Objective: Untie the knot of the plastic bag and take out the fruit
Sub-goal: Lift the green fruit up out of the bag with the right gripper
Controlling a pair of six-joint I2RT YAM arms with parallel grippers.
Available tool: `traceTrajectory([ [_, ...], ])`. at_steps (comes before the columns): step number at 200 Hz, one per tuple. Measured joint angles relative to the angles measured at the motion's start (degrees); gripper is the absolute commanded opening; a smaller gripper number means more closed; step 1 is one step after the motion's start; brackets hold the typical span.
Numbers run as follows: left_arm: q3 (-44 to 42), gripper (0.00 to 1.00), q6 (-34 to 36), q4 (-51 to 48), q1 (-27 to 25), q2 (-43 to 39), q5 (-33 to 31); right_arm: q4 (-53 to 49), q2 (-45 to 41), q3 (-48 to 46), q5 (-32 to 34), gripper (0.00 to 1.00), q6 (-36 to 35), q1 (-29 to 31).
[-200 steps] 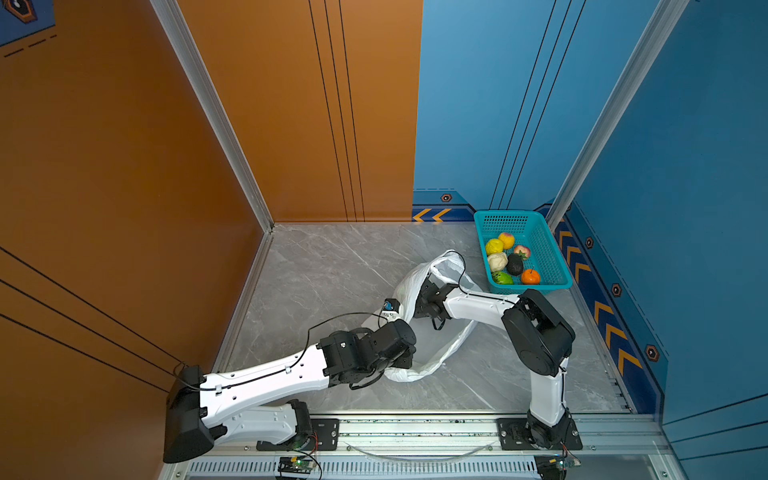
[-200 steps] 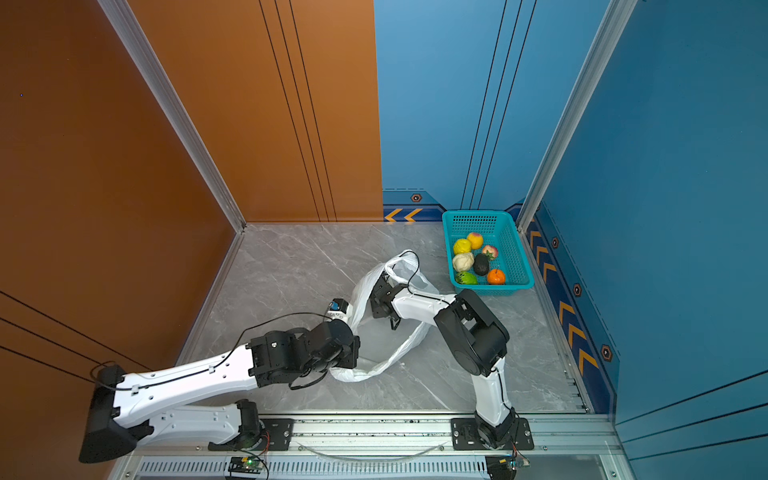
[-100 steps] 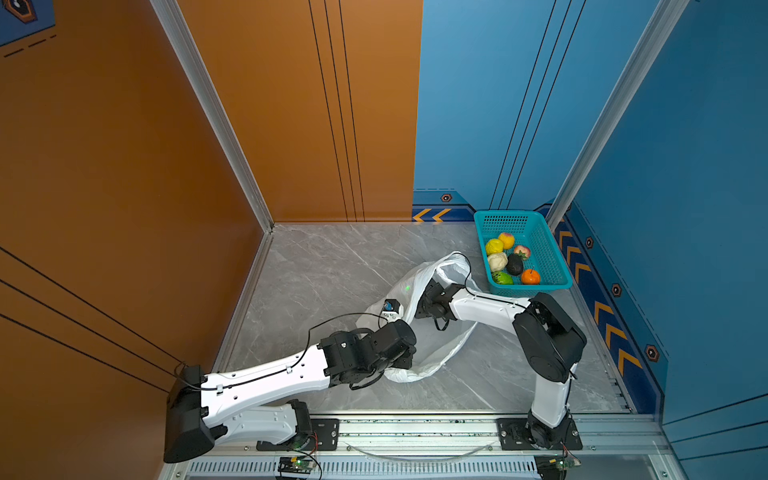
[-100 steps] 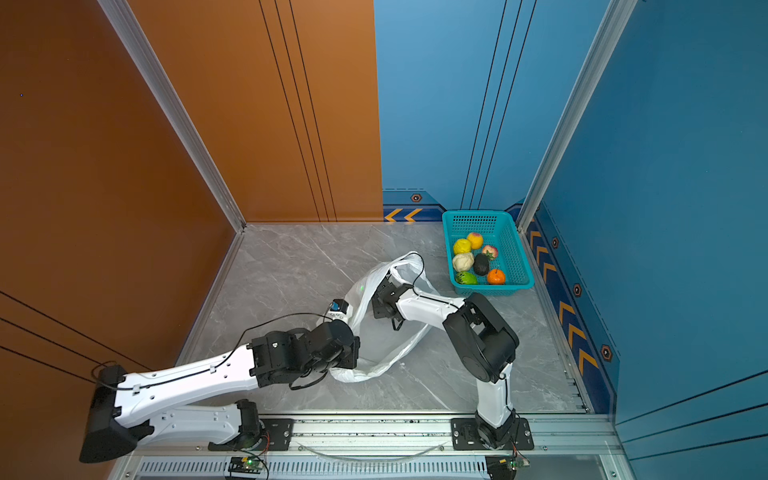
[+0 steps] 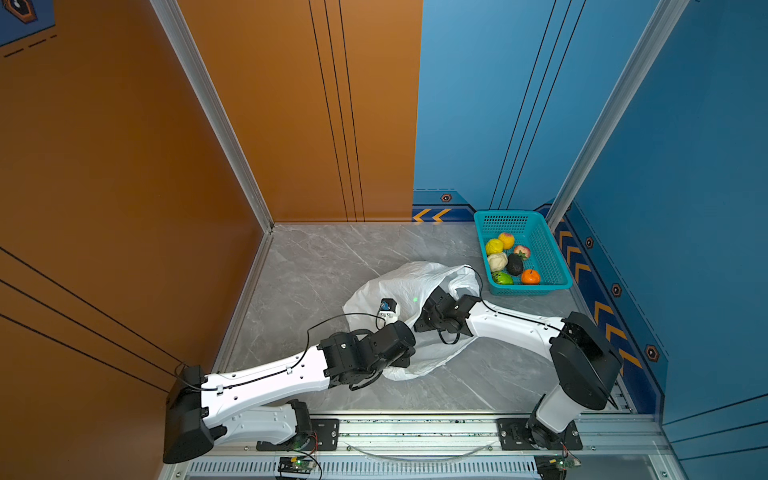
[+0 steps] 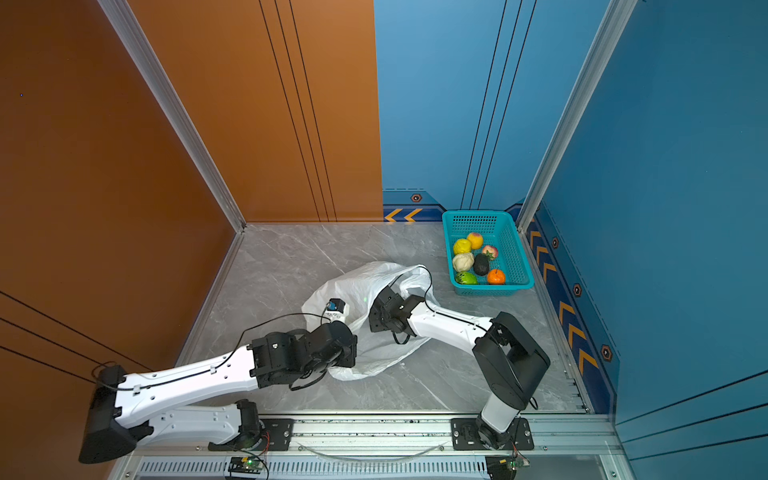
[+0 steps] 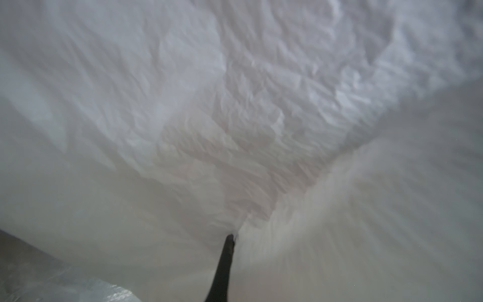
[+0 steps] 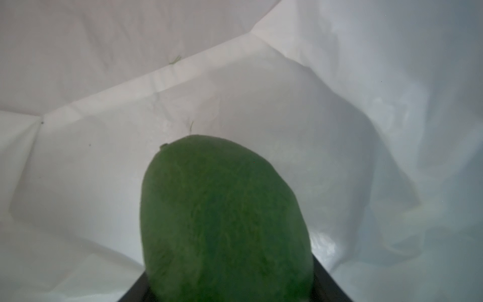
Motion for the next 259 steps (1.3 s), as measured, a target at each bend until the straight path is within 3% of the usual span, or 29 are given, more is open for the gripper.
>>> traceTrajectory([
  [181, -1.07, 0.0, -1.33, -0.68, 2.64, -4.31, -4.9, -14.88, -19.15, -1.84, -0.35, 0.5, 9.33, 19.04],
  [228, -1.31, 0.0, -1.9, -1.29, 2.64, -4.57, -4.96, -21.31, -26.53, 3.04, 2.34, 0.51, 10.62, 19.1],
  [259, -2.27, 0.0, -2.71, -1.62, 1.9, -4.33, -4.81, -24.98, -29.51, 9.38, 2.93, 0.51, 9.88, 15.41],
])
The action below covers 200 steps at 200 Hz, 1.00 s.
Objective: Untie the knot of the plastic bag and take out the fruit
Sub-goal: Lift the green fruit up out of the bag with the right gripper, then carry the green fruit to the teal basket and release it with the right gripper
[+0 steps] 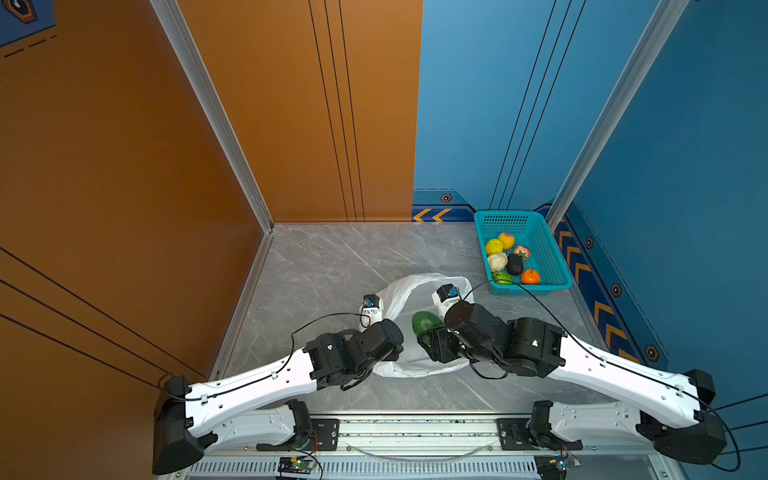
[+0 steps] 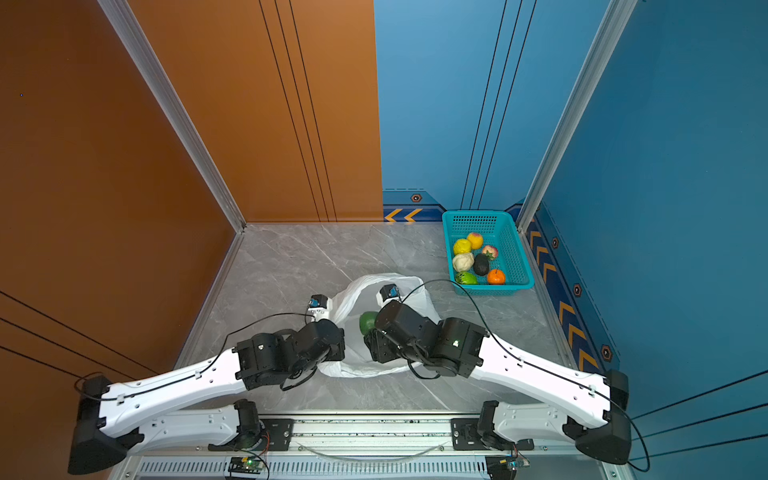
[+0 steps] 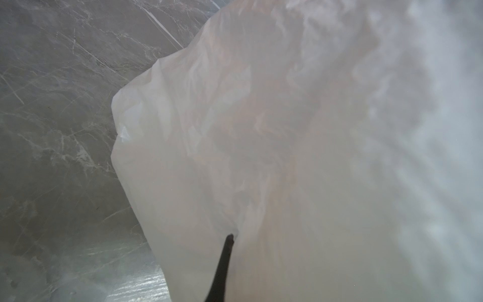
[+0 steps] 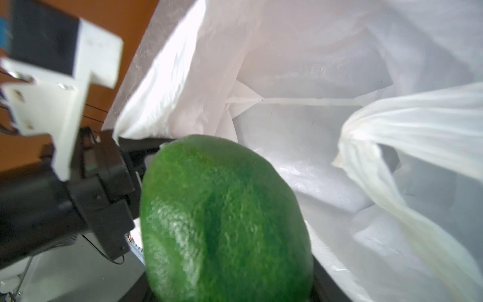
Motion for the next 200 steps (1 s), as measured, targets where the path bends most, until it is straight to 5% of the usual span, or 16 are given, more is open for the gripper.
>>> traceTrajectory([
  [39, -0.52, 0.0, -0.22, -0.11, -1.79, 0.68, 0.48, -3.28, -2.71, 5.9, -1.88, 0.52, -3.56, -11.47],
  [122, -1.86, 0.0, -0.04, -0.09, -2.71, 0.85, 1.14, -4.66, -2.75, 8.57, -15.5, 0.53, -14.69, -49.44],
  [200, -2.32, 0.0, 1.27, -0.07, -2.71, 0.85, 1.55, 7.69, 15.21, 6.32, -19.04, 0.54, -20.57, -70.36],
])
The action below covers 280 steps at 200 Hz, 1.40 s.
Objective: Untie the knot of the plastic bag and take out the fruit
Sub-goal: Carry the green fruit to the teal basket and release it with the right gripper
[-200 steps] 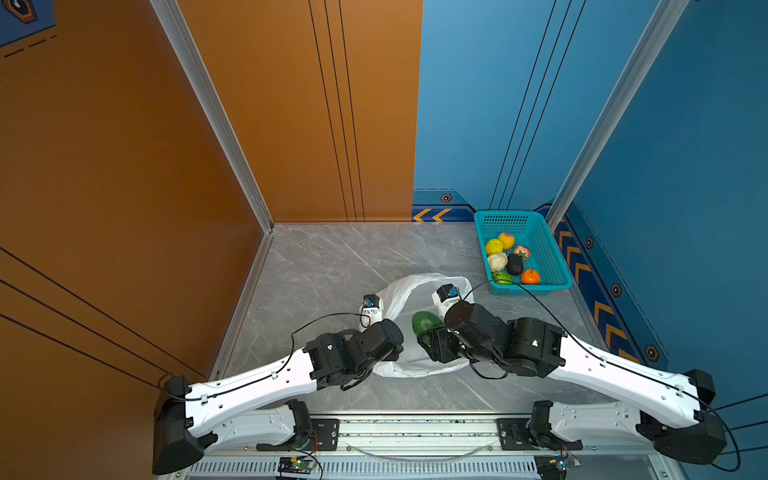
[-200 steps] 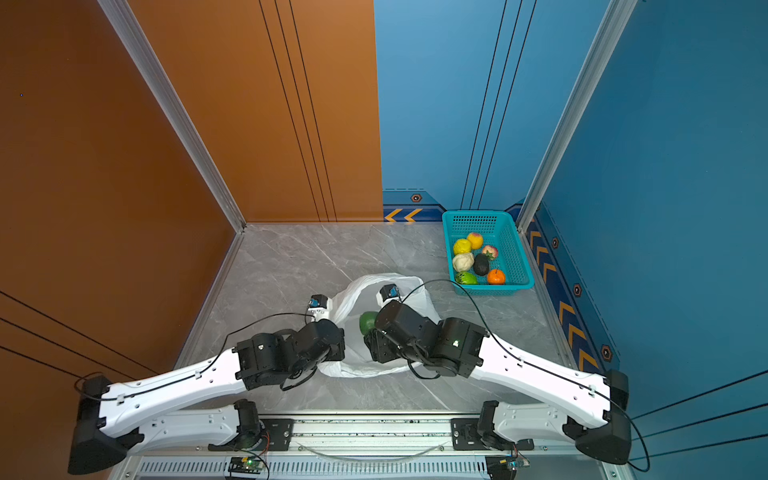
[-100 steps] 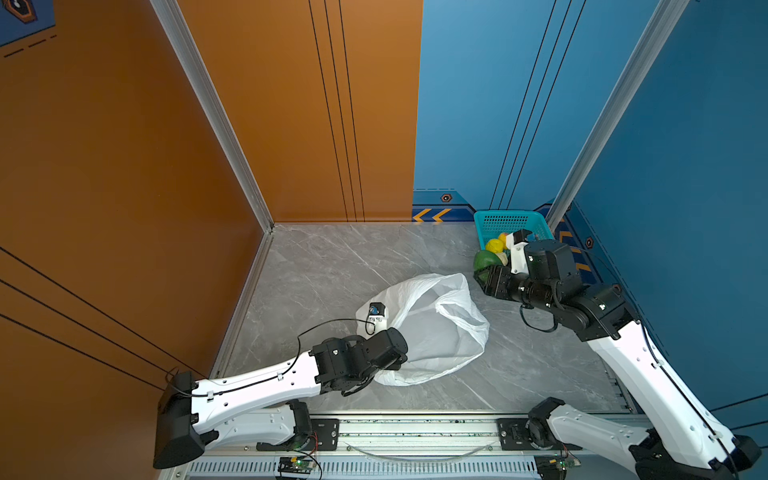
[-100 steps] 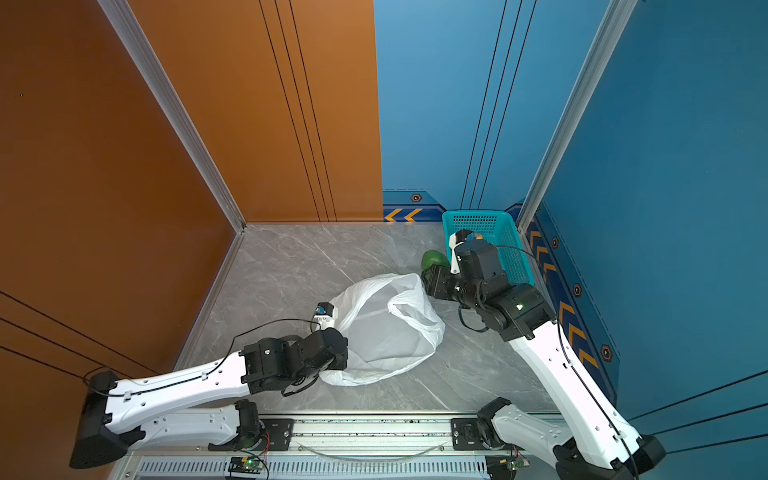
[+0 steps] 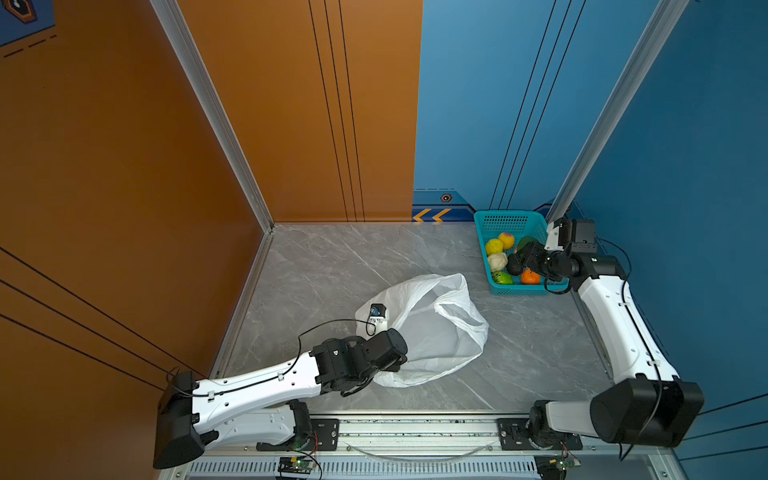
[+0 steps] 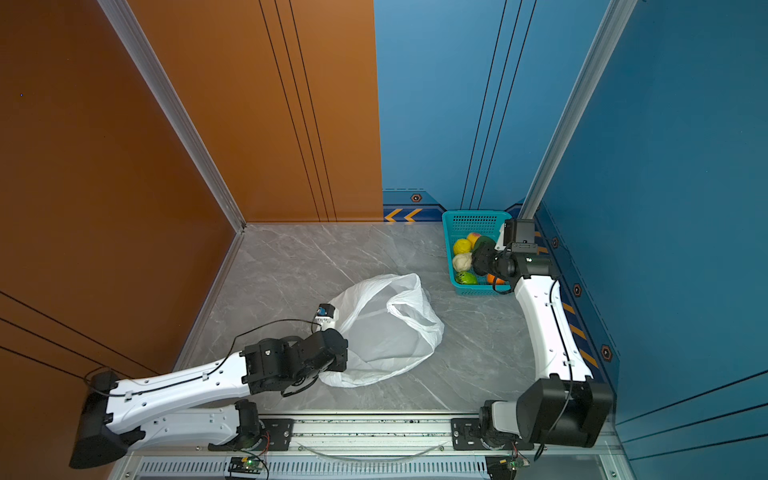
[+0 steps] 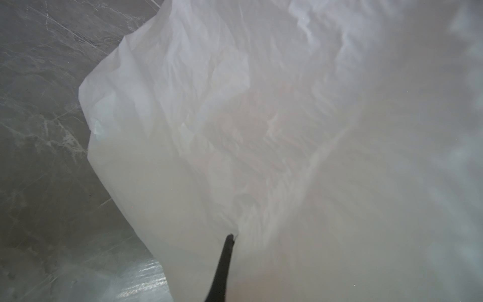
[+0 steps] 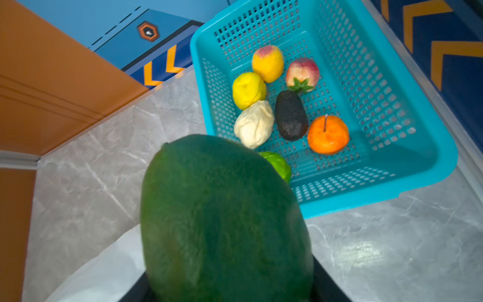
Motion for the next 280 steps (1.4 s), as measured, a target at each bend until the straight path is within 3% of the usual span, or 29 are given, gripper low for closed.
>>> traceTrajectory([
  [73, -1.03, 0.0, 0.22, 0.15, 0.0, -0.44, -0.02, 7.1, 23.37, 8.26, -1.11, 0.55, 0.22, -8.72],
  [109, -1.03, 0.0, 0.48, 0.24, 0.07, -0.44, -0.02, 7.37, 25.92, 10.23, -1.09, 0.71, 0.57, -9.73],
  [149, -1.03, 0.0, 1.27, 0.26, 0.17, -0.44, 0.0, 7.39, 26.01, 10.34, -1.05, 0.8, 1.07, -10.19],
  [218, -1.07, 0.0, 3.3, 1.4, 0.44, -0.33, -0.26, 7.34, 24.68, 10.16, -1.09, 0.81, 1.11, -8.63],
  [280, -3.08, 0.0, 10.6, 8.22, 5.09, -0.35, -0.9, 7.34, 7.78, -0.79, -2.86, 0.82, 1.14, -1.9],
])
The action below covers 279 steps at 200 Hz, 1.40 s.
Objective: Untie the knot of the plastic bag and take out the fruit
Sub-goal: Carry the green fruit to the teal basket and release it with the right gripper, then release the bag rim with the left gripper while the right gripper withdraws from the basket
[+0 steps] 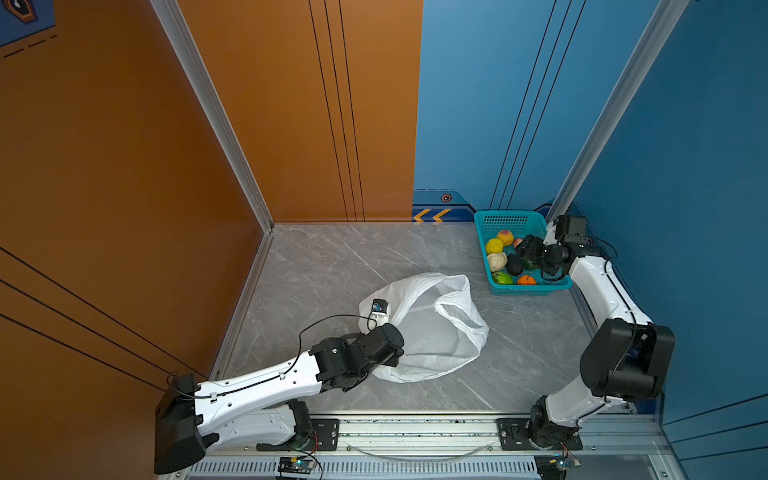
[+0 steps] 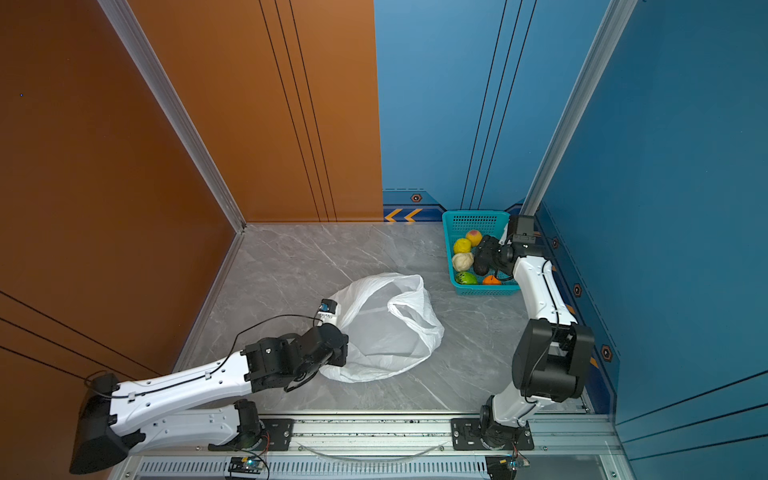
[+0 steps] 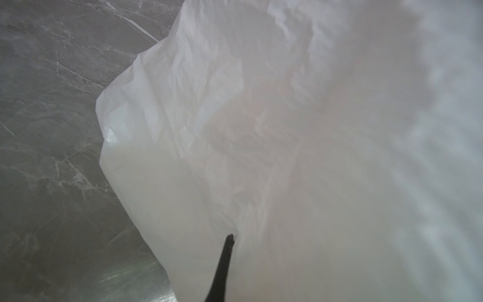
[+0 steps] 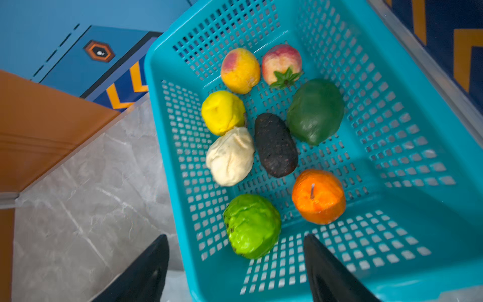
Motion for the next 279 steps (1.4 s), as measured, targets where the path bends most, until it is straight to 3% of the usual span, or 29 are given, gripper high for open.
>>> traceTrajectory([
  [44, -0.9, 0.0, 5.55, 6.93, 8.79, 1.09, 1.03, -2.56, -14.56, -10.47, -0.17, 0.82, 0.83, 6.64],
  [98, -0.61, 0.0, 11.54, 18.49, 18.99, 8.48, 4.94, -6.97, -29.22, -18.32, 0.2, 0.83, 4.87, 15.1],
  [149, 7.76, 0.0, 18.69, 26.01, 27.41, 23.23, 12.24, -9.55, -34.45, -22.47, 1.05, 0.85, 7.74, 19.04],
  [192, 14.69, 0.0, 22.6, 29.49, 31.06, 31.98, 16.17, -10.14, -35.89, -24.22, 1.7, 0.85, 8.68, 19.3],
  [227, 15.72, 0.47, 24.39, 29.97, 31.41, 33.79, 17.79, -10.19, -36.79, -24.94, 1.84, 0.87, 9.14, 19.5],
  [279, 15.67, 1.0, 27.06, 29.11, 31.3, 29.29, 19.17, -10.1, -36.5, -26.27, 1.88, 0.9, 9.29, 19.71],
])
